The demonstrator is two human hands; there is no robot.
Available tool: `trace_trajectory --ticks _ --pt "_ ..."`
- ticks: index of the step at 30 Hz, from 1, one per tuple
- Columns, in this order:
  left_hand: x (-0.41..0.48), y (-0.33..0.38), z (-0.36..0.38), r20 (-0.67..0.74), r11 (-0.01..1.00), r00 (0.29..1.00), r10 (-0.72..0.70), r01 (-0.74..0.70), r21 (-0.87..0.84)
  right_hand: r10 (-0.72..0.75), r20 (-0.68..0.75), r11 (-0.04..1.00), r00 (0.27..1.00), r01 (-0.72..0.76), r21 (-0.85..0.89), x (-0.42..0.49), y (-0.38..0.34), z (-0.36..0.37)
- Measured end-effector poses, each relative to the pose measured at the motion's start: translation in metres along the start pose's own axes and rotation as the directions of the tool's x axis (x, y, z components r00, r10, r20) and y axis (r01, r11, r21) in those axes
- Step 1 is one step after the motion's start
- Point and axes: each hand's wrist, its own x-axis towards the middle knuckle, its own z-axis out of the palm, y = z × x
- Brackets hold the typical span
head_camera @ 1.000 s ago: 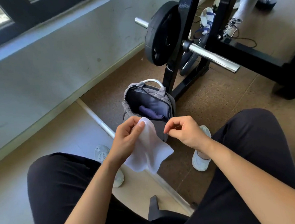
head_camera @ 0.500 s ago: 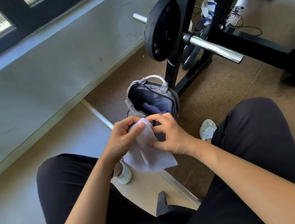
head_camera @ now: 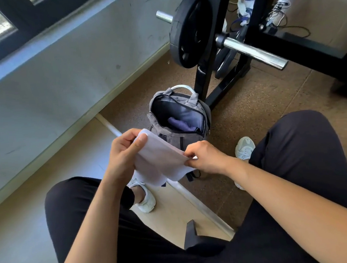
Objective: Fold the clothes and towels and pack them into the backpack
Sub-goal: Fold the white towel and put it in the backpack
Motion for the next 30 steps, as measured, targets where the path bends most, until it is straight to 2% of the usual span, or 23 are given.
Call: trace_trajectory --ticks 3,7,12,16,20,22,23,25,27,30 --pt "0.005 -0.001 -0.006 -0.117 0.997 0.993 -0.011 0.002 -0.072 0.035 -0.024 0.995 0.999 -0.032 0.09 -0.001 0.002 -0.006" --pt "0.013 -0.009 -0.011 -0.286 0.976 0.956 -0.072 0.009 -0.217 0.069 0.044 0.982 0.997 -0.075 0.174 -0.002 0.008 -0.013" --pt "0.024 -0.024 -0.035 -0.307 0.913 0.934 -0.182 0.045 -0.405 0.073 0.175 0.991 0.982 -0.091 0.098 -0.007 0.014 -0.013" --pt "0.028 -0.035 -0.044 -0.342 0.898 0.91 -0.235 0.068 -0.434 0.116 0.18 0.988 0.977 -0.132 0.081 -0.008 0.021 -0.013" --pt "0.032 -0.042 -0.043 -0.497 0.904 0.81 -0.31 0.088 -0.419 0.171 0.133 0.984 0.976 -0.176 0.023 -0.01 0.028 -0.021" --pt "0.033 -0.045 -0.04 -0.579 0.92 0.738 -0.346 0.144 -0.365 0.191 0.077 0.98 0.979 -0.194 0.033 -0.011 0.031 -0.027" --pt "0.033 -0.046 -0.04 -0.595 0.929 0.725 -0.348 0.183 -0.321 0.205 0.028 0.976 0.978 -0.206 0.065 -0.013 0.032 -0.031" --pt "0.03 -0.05 -0.044 -0.573 0.944 0.75 -0.331 0.264 -0.199 0.254 -0.087 0.952 0.963 -0.234 0.195 -0.016 0.035 -0.041" --pt "0.026 -0.053 -0.048 -0.52 0.955 0.803 -0.29 0.282 -0.097 0.319 -0.183 0.907 0.93 -0.244 0.343 -0.019 0.04 -0.054" --pt "0.023 -0.052 -0.048 -0.427 0.971 0.875 -0.229 0.239 -0.03 0.374 -0.199 0.869 0.906 -0.267 0.417 -0.025 0.051 -0.071"
